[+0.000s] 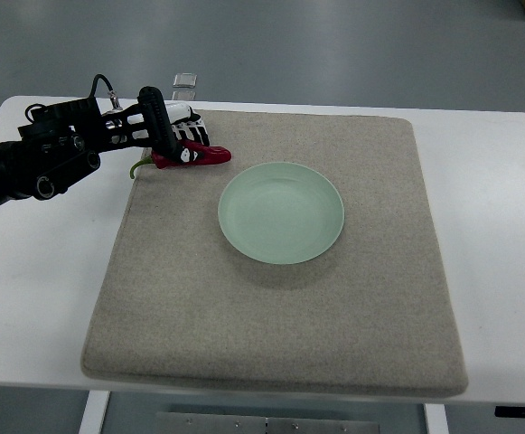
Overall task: Place red pepper on plate with left hand
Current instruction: 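Lift the red pepper with the left hand off the pad, then carry the pepper over the green plate and lower it down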
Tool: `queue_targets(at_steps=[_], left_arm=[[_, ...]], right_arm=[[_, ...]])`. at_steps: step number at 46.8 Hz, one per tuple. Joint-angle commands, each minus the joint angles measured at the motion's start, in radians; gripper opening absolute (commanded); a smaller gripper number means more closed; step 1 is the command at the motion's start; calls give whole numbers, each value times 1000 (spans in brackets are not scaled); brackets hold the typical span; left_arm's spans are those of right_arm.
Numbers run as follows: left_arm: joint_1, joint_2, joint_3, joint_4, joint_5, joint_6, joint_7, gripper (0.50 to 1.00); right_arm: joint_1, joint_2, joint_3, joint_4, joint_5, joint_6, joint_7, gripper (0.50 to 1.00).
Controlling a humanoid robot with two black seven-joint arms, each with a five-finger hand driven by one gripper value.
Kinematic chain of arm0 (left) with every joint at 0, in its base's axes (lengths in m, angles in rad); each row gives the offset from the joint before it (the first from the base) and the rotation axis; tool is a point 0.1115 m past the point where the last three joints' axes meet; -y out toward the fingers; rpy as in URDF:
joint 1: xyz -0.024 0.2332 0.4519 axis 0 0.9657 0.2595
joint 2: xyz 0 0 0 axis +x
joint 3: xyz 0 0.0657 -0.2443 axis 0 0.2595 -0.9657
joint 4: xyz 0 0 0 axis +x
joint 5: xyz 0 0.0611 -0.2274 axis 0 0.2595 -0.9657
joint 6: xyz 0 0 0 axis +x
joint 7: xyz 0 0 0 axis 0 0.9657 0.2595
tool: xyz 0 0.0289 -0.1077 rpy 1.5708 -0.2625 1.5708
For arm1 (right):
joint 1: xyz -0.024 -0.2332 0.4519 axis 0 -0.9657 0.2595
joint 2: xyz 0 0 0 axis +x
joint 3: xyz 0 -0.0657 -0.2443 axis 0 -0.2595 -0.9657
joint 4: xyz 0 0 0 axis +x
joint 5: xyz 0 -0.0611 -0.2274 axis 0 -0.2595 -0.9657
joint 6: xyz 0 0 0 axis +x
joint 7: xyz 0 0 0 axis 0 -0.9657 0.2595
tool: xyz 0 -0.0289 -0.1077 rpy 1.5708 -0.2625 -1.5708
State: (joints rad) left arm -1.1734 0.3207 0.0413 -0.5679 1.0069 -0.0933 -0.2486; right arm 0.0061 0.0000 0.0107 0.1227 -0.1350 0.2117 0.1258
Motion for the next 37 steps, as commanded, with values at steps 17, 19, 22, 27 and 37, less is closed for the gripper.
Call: queue_targets(at_steps=[17, 19, 22, 27, 37], left_arm=[[-12, -2, -17, -1, -16, 1, 0, 503], [-14, -2, -23, -3, -16, 3, 0, 503], [-14, -2, -43, -7, -16, 4, 0, 503], [-14, -2, -58, -49, -14, 9, 0, 503], [-17, -3, -58, -176, -11, 20, 0, 503]], right_arm=[[0, 0, 0, 0, 0, 0, 0, 928], [0, 0, 0, 0, 0, 0, 0, 928], [0, 0, 0, 0, 0, 0, 0, 928], [0, 0, 0, 0, 0, 0, 0, 928], [0, 0, 0, 0, 0, 0, 0, 928]])
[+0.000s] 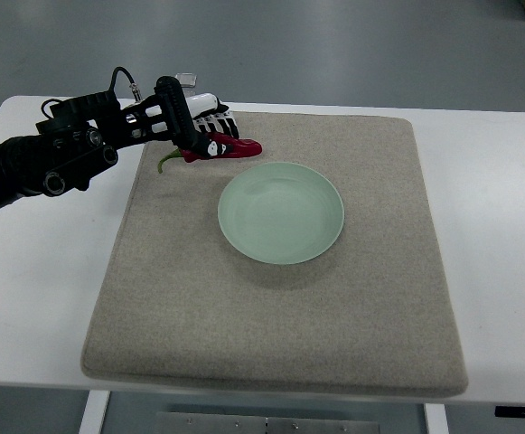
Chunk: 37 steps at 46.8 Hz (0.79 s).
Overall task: Place red pepper on plate with left hand
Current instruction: 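Carry the pepper over the green plate and lower it down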
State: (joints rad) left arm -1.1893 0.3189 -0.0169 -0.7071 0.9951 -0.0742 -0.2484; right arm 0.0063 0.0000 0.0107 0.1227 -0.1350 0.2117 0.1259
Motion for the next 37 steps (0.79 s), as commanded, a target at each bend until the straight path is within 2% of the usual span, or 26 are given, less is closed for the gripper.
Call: queue_targets(at_steps=[1, 19, 29, 34, 37], left_arm=[[-1, -1, 0, -51, 2, 1, 0, 503], [-10, 2, -1, -212, 14, 16, -19, 506], [-9, 0, 2, -259, 16, 14, -23, 525], [-7, 0, 2, -258, 17, 14, -23, 550], [-7, 0, 2, -258, 17, 14, -23, 610]], right_arm=[[0, 0, 0, 0, 0, 0, 0, 928], [0, 0, 0, 0, 0, 0, 0, 928], [0, 0, 0, 0, 0, 0, 0, 928], [0, 0, 0, 0, 0, 0, 0, 928], [0, 0, 0, 0, 0, 0, 0, 928]])
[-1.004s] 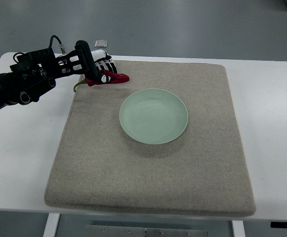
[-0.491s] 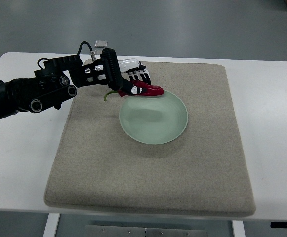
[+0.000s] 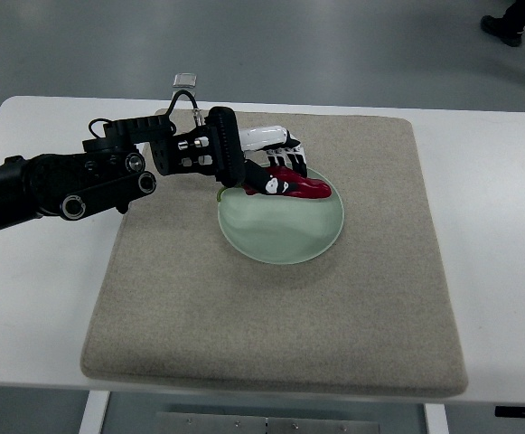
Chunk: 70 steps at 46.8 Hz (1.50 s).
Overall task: Place red pepper on plate with left hand
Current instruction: 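Carry the pepper over the green plate and lower it down, then open the left hand fingers to release the pepper on the plate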
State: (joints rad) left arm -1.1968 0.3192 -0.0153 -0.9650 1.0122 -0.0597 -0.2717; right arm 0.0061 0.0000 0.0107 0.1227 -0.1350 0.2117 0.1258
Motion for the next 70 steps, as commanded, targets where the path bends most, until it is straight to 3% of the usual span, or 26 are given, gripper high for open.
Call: queue_targets(at_steps=[1, 5, 18, 32, 43, 48, 51, 57, 61, 70], left_arm=[[2, 0, 0, 0, -1, 0, 0, 623], [2, 0, 0, 0, -1, -2, 0, 666], [5, 1, 0, 0, -6, -2, 0, 728], [0, 6, -3, 18, -20, 1, 2, 735], [0, 11, -6, 132, -21, 37, 2, 741], [0, 12, -6, 183, -23, 57, 2, 780], [0, 12, -6, 218, -24, 69, 2, 836], [3, 14, -6, 281, -49, 77, 0, 851], [5, 12, -8, 322, -98, 77, 0, 945], [5, 11, -8, 374, -352, 78, 0, 958]], right_arm=[[0, 0, 0, 0, 0, 0, 0, 928], [0, 0, 0, 0, 0, 0, 0, 928], [0, 0, 0, 0, 0, 0, 0, 928], [0, 0, 0, 0, 0, 0, 0, 928], [0, 0, 0, 0, 0, 0, 0, 928], [0, 0, 0, 0, 0, 0, 0, 928], [0, 0, 0, 0, 0, 0, 0, 928], [0, 0, 0, 0, 0, 0, 0, 928], [0, 0, 0, 0, 0, 0, 0, 928], [0, 0, 0, 0, 0, 0, 0, 928]])
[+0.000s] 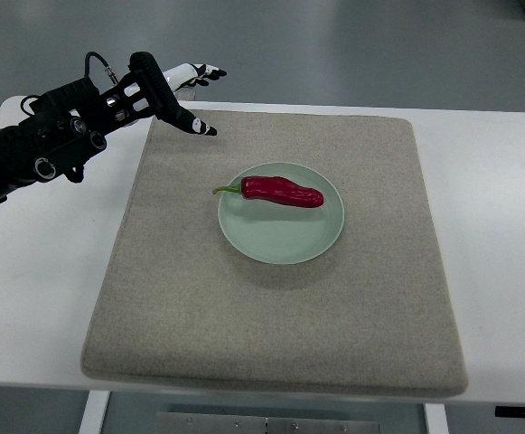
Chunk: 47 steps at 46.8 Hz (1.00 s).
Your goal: Place red pepper on plate with left hand
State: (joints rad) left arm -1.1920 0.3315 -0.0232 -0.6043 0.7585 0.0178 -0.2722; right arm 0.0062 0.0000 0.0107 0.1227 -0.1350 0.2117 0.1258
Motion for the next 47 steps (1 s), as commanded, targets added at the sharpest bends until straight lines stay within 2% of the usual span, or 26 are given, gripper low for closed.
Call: queue_targets(at_steps=[1, 12, 23, 28, 32, 35, 41, 47], left_arm=[[0, -3, 0, 20, -134, -1, 1, 958], [-3, -11, -1, 55, -614, 4, 11, 960], [-3, -14, -15, 84, -844, -27, 1, 975], [6, -15, -47, 92, -886, -99, -12, 988], [15, -35, -60, 138, -910, -176, -56, 988], [25, -60, -63, 184, -924, -242, -82, 988], [31, -69, -83, 244, -978, -381, -88, 988], [35, -71, -87, 251, -1022, -397, -88, 990]], right_arm=[[0, 0, 0, 0, 0, 0, 0, 928], [0, 0, 0, 0, 0, 0, 0, 928], [0, 0, 0, 0, 0, 0, 0, 928], [0, 0, 0, 0, 0, 0, 0, 928], [0, 0, 0, 0, 0, 0, 0, 928], [0, 0, 0, 0, 0, 0, 0, 928], [0, 0, 0, 0, 0, 0, 0, 928], [0, 0, 0, 0, 0, 0, 0, 928]])
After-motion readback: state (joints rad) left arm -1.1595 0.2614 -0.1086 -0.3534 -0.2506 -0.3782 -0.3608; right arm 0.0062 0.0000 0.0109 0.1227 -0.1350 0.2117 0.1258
